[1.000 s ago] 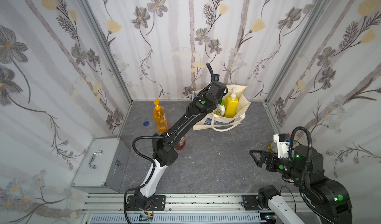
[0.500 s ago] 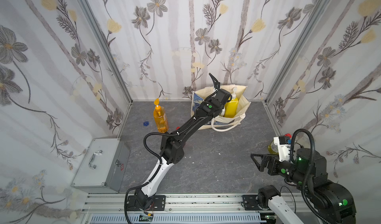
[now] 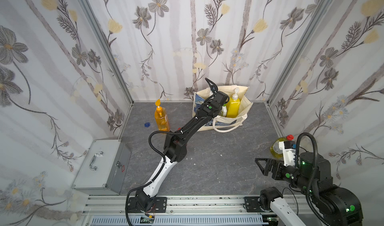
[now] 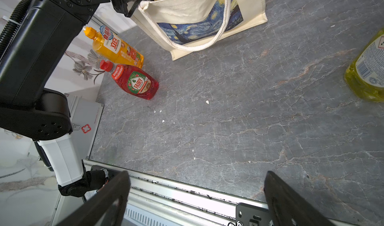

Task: Pack dish soap into the shopping bag
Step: Place the bottle of dish soap in the shopping bag.

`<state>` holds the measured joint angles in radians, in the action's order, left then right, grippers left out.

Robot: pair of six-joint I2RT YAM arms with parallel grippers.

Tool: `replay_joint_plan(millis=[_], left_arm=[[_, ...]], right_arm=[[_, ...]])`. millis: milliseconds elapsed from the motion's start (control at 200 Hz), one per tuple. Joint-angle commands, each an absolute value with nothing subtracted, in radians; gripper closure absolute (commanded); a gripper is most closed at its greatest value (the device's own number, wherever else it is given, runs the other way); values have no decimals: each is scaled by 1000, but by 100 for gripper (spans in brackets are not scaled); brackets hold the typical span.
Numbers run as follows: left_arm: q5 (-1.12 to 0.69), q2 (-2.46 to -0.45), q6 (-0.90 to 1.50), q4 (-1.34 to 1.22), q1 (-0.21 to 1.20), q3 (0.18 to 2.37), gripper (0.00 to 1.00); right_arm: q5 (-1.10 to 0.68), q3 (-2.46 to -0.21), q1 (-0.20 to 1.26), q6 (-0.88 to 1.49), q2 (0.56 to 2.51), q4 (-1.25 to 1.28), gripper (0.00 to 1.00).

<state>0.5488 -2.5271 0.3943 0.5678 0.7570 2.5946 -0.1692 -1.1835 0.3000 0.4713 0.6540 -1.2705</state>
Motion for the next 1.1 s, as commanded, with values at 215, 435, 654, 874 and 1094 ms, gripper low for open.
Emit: replay_joint_plan(millis=[215, 435, 654, 874, 1094], left_arm=[[515, -2582, 491, 456, 759, 2640, 71], [510, -2607, 522, 456, 756, 2639, 69], [505, -2621, 529, 462, 755, 2638, 64], [490, -2629, 527, 456, 753, 2638, 59], [469, -2632, 525, 451, 753, 2638, 53]], right_arm=[[-126, -1181, 300, 526, 647, -1279, 0], [-119, -1194, 300, 531, 647, -1294, 0], [-113, -1209, 300, 528, 651, -1313, 0], [-111, -1213, 300, 527, 652, -1319, 0], [-107, -1213, 299, 528, 649, -1320, 0]])
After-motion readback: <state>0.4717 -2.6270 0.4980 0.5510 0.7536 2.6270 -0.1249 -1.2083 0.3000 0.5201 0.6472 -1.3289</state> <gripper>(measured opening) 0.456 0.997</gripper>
